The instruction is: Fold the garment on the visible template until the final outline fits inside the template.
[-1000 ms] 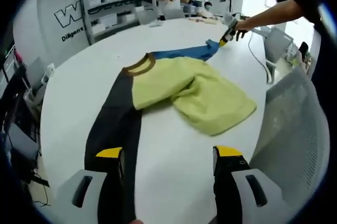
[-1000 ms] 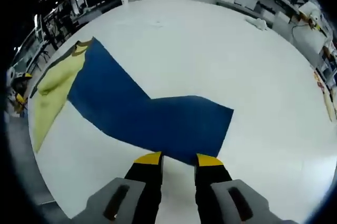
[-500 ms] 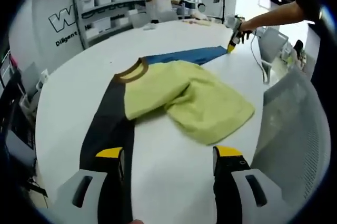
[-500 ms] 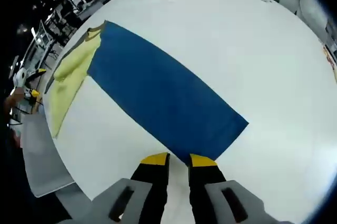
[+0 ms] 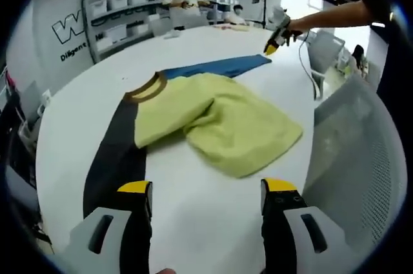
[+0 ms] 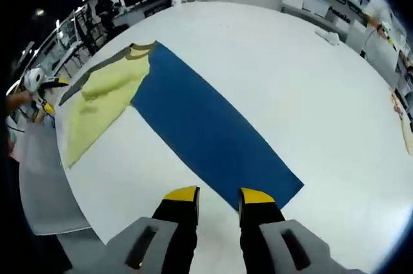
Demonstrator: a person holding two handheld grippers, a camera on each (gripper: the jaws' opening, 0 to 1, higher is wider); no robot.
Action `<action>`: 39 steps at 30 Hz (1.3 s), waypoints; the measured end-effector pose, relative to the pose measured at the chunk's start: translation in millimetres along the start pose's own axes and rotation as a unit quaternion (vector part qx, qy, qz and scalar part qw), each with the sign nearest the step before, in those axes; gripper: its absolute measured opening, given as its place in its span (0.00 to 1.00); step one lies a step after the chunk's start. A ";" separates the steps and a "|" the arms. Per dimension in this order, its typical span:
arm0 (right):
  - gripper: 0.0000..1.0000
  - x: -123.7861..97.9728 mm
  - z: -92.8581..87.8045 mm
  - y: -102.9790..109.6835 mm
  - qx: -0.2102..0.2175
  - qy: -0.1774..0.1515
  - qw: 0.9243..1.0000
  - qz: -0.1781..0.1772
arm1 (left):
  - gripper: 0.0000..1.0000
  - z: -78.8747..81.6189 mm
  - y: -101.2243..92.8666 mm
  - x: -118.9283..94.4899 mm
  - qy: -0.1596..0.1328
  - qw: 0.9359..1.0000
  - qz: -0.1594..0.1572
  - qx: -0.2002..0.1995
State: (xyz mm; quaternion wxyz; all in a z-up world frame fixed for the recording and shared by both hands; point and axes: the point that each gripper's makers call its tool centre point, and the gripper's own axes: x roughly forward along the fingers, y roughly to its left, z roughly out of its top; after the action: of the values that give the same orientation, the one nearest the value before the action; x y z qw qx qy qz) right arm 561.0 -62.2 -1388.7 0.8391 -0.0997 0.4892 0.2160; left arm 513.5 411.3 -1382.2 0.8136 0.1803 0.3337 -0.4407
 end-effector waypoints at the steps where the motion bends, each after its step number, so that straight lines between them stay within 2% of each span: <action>1: 0.20 -0.9 2.1 2.9 -0.005 -0.003 1.000 0.001 | 0.65 -0.1 -1.3 0.6 0.000 1.000 -0.002 0.001; 6: 0.24 -6.7 13.4 16.0 -0.035 -0.023 0.999 0.003 | 0.65 0.9 -4.1 2.1 -0.003 1.000 -0.004 0.001; 8: 0.30 -10.0 22.4 18.8 -0.059 -0.047 0.997 -0.006 | 0.65 0.6 -5.1 2.4 -0.004 1.000 -0.004 0.004; 14: 0.34 -13.6 27.7 40.4 -0.072 -0.063 0.995 0.004 | 0.67 -0.3 -1.0 3.5 -0.004 1.000 0.005 0.004; 21: 0.37 -9.3 25.9 65.7 -0.079 -0.073 0.994 0.021 | 0.68 13.5 13.5 5.5 -0.021 1.000 0.010 -0.001; 27: 0.44 -7.4 25.6 76.9 -0.077 -0.081 0.993 0.026 | 0.69 28.5 33.2 12.8 -0.037 0.999 0.018 -0.008; 34: 0.53 -13.8 28.0 91.2 -0.061 -0.109 0.992 0.029 | 0.69 47.3 53.9 33.5 -0.057 0.998 0.016 -0.028; 39: 0.60 -17.0 24.7 95.2 -0.052 -0.115 0.992 0.029 | 0.70 61.7 70.8 49.3 -0.068 0.997 0.016 -0.037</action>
State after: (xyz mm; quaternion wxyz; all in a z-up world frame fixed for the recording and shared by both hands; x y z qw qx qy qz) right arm 529.1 27.0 -1357.4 0.8770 -0.1035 0.3801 0.2752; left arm 615.7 384.2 -1372.9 0.8476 0.1253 0.2906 -0.4260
